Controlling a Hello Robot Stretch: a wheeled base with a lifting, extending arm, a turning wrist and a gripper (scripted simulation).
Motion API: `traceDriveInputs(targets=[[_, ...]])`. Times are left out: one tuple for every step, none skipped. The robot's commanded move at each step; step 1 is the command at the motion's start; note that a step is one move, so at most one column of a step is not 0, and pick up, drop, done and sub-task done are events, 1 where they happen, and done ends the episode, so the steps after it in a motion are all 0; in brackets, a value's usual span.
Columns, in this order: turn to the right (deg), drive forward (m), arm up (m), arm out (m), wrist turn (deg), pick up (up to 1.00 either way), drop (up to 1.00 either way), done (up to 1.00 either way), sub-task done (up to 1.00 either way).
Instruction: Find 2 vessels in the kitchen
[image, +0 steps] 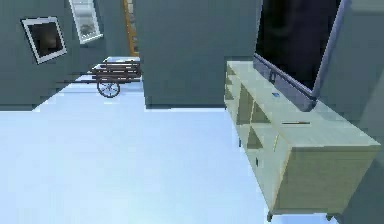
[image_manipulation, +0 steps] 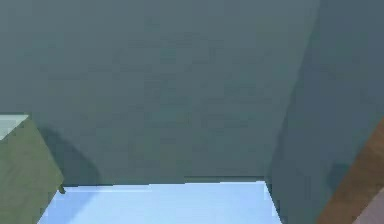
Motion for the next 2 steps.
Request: traceDriveInputs(targets=[[-21.0, 0.00, 0.00, 0.00, 0.0, 0.00, 0.00, 0.00, 0.00], [0.0, 0.60, 0.00, 0.00, 0.0, 0.00, 0.00, 0.00, 0.00]])
